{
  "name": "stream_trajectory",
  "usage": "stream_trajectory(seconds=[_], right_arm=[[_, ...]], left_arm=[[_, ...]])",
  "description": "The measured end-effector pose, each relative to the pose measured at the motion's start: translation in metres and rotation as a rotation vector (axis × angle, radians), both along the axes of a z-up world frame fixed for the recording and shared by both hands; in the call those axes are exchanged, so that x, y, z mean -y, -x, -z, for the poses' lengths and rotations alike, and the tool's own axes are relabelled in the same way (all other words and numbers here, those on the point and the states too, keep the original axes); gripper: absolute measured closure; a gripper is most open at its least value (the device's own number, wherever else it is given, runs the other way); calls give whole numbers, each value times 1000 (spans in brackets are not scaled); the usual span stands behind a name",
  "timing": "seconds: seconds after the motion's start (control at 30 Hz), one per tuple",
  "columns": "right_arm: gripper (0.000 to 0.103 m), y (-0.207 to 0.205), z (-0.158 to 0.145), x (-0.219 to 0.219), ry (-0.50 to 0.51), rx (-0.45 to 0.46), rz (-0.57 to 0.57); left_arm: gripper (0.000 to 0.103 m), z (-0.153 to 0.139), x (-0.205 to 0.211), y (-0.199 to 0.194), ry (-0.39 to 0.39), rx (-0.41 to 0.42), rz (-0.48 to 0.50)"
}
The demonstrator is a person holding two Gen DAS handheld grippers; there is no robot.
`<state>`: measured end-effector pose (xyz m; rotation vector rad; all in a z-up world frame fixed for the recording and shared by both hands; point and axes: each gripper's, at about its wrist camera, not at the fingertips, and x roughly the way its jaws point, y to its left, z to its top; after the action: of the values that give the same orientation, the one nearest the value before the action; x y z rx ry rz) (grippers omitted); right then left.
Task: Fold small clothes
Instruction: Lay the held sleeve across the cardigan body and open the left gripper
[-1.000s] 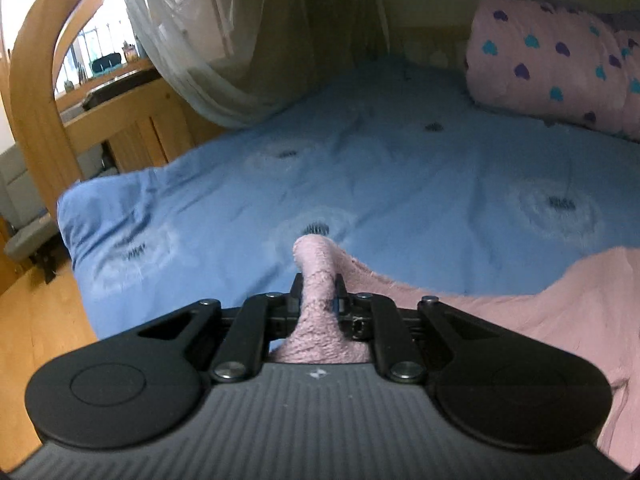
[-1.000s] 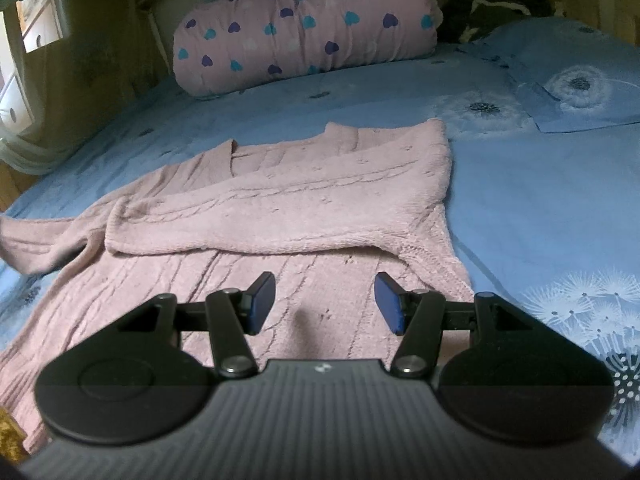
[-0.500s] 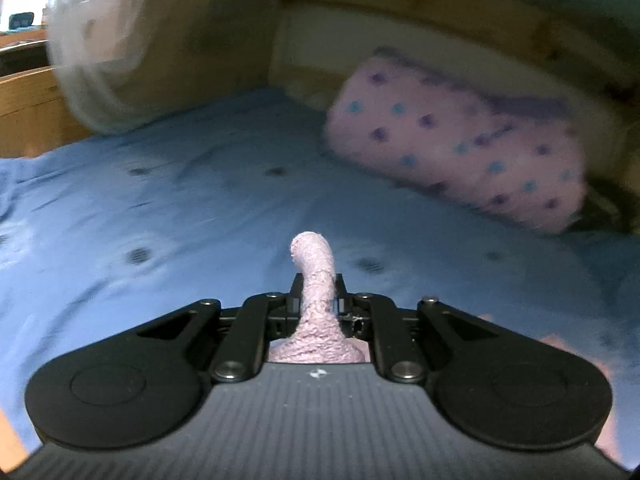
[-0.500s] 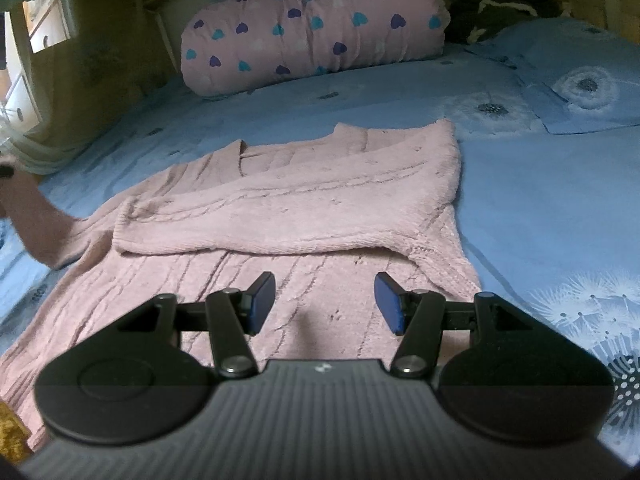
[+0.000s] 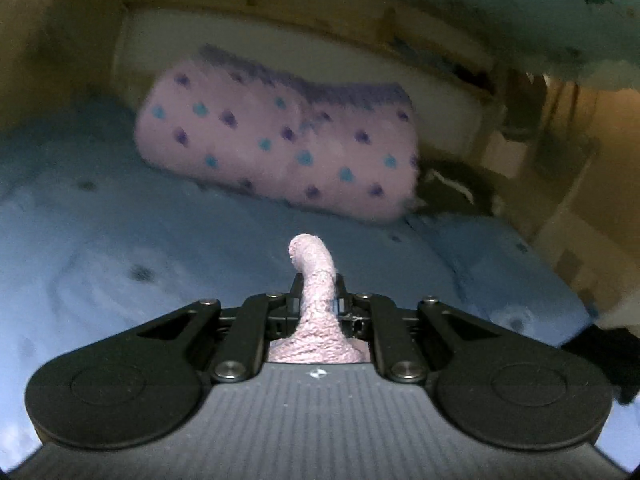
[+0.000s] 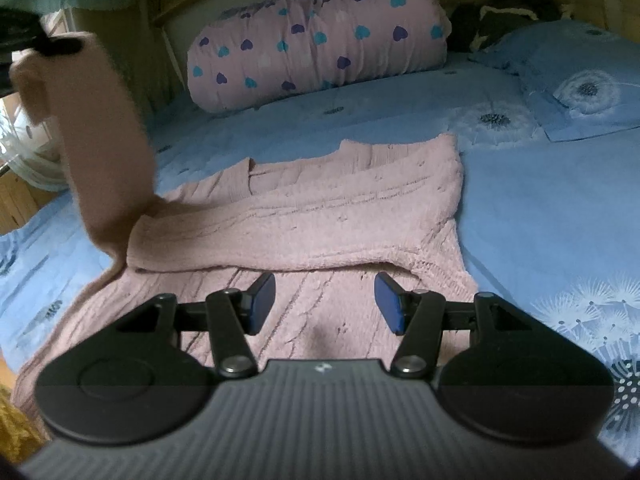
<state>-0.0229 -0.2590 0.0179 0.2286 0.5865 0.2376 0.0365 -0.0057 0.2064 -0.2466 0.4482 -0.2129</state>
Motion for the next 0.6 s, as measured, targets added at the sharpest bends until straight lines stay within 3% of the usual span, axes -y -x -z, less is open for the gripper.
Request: stream_trajectory(seconds=[0.2,0.37,0.5,0.53,0.6], right_arm=[[46,0,-1,3,-4,-5,5],[46,-2,-2,8,-19,-18,25],[46,-4,0,9,-21,-32,31],[46,-5,0,9,-20,-36,32],[46,-6,1,10,-18,-45,36]], left_arm=[[90,69,68,-30,-33,-139,81],[89,132,90,-54,-86,-238,110],[88,156,100,-63,-147,-279,102],[86,158,100,-63,-163,-288,109],[72,159,101,-60,-186,-300,120]])
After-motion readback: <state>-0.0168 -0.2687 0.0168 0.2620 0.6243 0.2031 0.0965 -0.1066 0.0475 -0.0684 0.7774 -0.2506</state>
